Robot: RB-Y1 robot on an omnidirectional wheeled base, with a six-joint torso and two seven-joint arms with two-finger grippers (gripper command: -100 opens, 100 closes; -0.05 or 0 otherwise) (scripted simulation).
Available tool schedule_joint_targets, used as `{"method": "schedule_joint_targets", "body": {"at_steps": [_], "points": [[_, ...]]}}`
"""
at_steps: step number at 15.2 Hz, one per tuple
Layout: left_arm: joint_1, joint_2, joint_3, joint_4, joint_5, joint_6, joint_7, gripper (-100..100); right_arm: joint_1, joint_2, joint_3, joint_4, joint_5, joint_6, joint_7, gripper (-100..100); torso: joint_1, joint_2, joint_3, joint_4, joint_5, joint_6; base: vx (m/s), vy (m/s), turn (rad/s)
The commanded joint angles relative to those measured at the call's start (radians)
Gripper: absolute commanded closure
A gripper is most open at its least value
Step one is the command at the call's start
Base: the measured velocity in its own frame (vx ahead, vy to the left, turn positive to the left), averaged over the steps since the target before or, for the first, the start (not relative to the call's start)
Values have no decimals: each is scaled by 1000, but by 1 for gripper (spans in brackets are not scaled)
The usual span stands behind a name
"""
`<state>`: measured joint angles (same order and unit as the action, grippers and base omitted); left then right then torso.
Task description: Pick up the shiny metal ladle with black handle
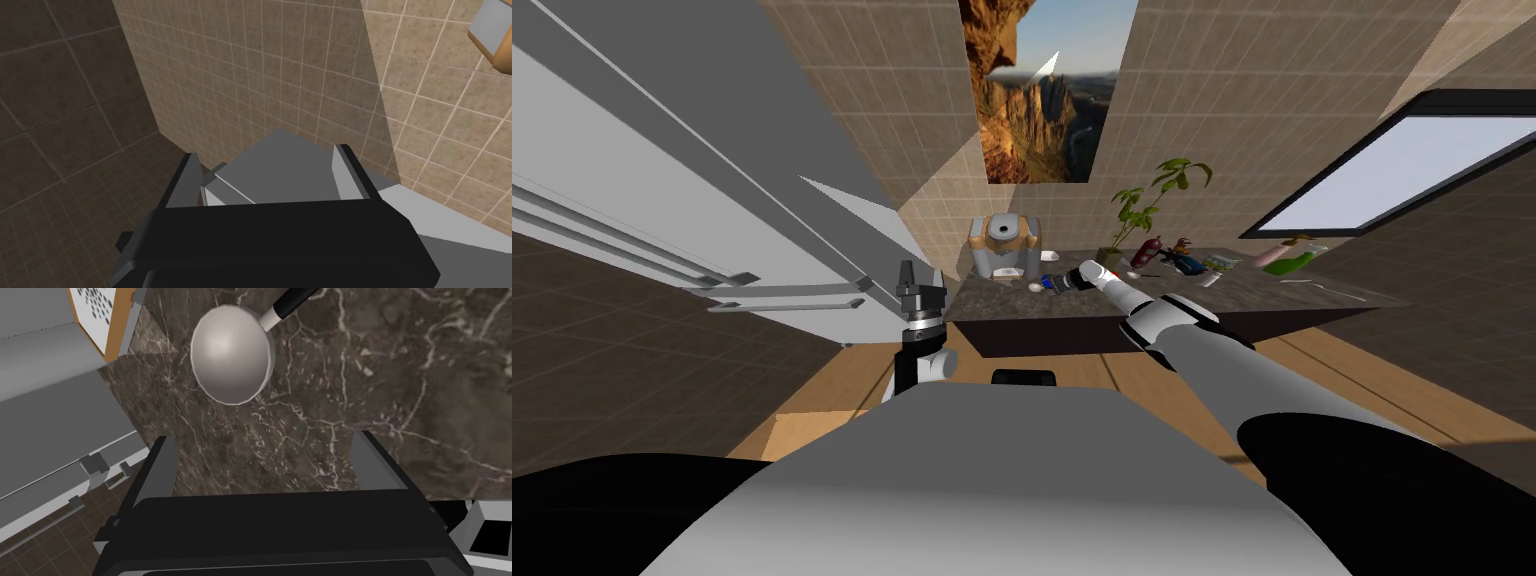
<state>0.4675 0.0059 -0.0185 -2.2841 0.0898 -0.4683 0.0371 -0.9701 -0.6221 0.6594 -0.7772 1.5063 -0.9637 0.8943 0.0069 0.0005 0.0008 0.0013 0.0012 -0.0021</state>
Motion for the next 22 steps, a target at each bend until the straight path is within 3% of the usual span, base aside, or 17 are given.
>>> {"method": "schedule_joint_targets", "body": {"at_steps": [1, 9, 14, 18, 19, 20, 21, 22], "points": [[0, 0, 0, 0, 0, 0, 0, 0, -4, 2, -8, -17, 9, 28, 18, -100, 0, 0, 0, 0, 0, 0, -28, 39, -62], [0, 0, 0, 0, 0, 0, 0, 0, 21, 30, -2, -50, 48, 141, 92, -100, -6, -3, -2, -1, -2, 0, -3, -11, -47], [0, 0, 0, 0, 0, 0, 0, 0, 65, 56, 18, -53, 71, 214, 141, -100, -6, -3, -2, -1, -2, 0, 10, -23, -19], [0, 0, 0, 0, 0, 0, 0, 0, 92, 69, 41, -46, 85, 246, 171, -100, -7, -4, -3, -1, -2, 0, 24, -38, 27], [0, 0, 0, 0, 0, 0, 0, 0, 85, 62, 32, -54, 80, 235, 156, -100, -8, -5, -3, -1, -2, 0, 19, -29, 20], [0, 0, 0, 0, 0, 0, 0, 0, 106, 76, 36, -47, 85, 267, 173, -100, -7, -5, -3, -1, -2, 0, 43, 19, 37], [0, 0, 0, 0, 0, 0, 0, 0, 93, 67, 34, -51, 82, 245, 164, -100, -5, -5, -3, -1, -1, 0, 37, 22, 17], [0, 0, 0, 0, 0, 0, 0, 0, 95, 68, 35, -51, 83, 249, 166, 100, -4, -5, -3, -1, -1, 0, 12, 5, -1]]}}
